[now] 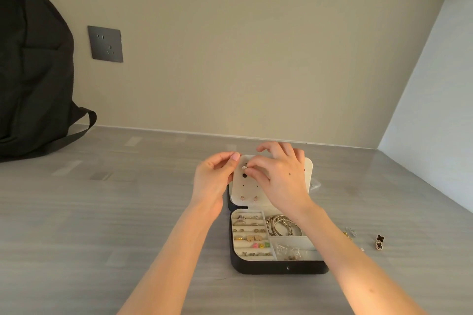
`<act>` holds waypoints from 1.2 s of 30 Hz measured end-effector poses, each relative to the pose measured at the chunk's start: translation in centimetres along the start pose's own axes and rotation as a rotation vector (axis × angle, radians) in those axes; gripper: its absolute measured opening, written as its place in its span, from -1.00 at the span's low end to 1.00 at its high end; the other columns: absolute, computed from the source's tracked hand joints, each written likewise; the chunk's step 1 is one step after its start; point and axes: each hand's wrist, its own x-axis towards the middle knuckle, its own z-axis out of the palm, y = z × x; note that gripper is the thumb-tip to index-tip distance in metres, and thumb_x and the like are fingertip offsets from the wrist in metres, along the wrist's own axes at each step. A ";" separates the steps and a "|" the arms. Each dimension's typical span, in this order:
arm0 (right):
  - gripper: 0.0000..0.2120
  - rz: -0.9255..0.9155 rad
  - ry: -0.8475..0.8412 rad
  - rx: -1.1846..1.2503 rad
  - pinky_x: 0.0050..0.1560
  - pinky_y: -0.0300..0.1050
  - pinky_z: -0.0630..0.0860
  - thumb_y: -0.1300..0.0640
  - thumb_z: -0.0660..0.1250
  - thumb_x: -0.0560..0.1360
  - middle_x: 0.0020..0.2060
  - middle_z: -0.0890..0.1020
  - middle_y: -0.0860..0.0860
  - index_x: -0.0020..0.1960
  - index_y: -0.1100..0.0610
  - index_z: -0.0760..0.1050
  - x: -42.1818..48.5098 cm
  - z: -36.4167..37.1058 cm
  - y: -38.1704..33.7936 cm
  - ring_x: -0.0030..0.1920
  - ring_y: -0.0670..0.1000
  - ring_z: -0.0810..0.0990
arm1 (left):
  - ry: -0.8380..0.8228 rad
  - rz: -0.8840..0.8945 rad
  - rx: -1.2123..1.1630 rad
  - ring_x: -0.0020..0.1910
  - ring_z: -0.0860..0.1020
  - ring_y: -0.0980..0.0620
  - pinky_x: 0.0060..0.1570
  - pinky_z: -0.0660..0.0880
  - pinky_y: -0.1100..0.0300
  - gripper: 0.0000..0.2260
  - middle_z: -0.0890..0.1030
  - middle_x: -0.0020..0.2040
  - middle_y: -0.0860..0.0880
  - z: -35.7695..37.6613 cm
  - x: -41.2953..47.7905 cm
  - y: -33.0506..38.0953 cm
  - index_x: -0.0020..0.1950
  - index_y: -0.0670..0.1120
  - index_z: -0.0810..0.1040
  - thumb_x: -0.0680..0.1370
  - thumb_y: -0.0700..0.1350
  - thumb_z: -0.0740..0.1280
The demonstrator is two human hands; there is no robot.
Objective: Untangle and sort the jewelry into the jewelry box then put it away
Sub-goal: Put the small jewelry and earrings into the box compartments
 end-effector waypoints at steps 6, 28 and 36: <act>-0.83 0.034 -0.059 0.008 -0.03 -0.10 0.13 -0.16 0.29 0.39 -0.01 0.58 -0.08 -0.24 -0.14 0.62 0.4 -0.3 0.1 0.03 0.08 0.48 | -0.038 -0.008 -0.038 -0.11 0.61 -0.01 0.01 0.57 0.11 -0.93 0.66 -0.13 -0.10 -0.3 -0.1 0.0 -0.06 -0.14 0.62 0.50 -0.22 0.35; -0.77 -0.066 0.121 0.248 -0.10 -0.12 0.31 -0.15 0.34 0.37 -0.33 0.64 -0.16 -0.25 0.00 0.60 -2.8 -1.9 -0.2 -0.29 -0.10 0.56 | -0.539 -0.245 -0.070 -0.28 0.51 0.05 -0.23 0.47 0.20 -0.80 0.60 -0.31 -0.02 -2.1 0.4 -0.3 -0.27 -0.09 0.66 0.24 -0.01 0.56; -0.78 -0.121 0.157 0.216 -0.12 -0.22 0.28 -0.12 0.34 0.38 -0.37 0.61 -0.15 -0.27 0.03 0.60 -3.4 -2.0 -0.3 -0.32 -0.09 0.53 | -0.745 -0.259 -0.015 -0.30 0.55 0.10 -0.21 0.49 0.27 -0.72 0.60 -0.33 0.04 -2.6 1.0 -0.3 -0.34 -0.06 0.66 0.12 0.05 0.62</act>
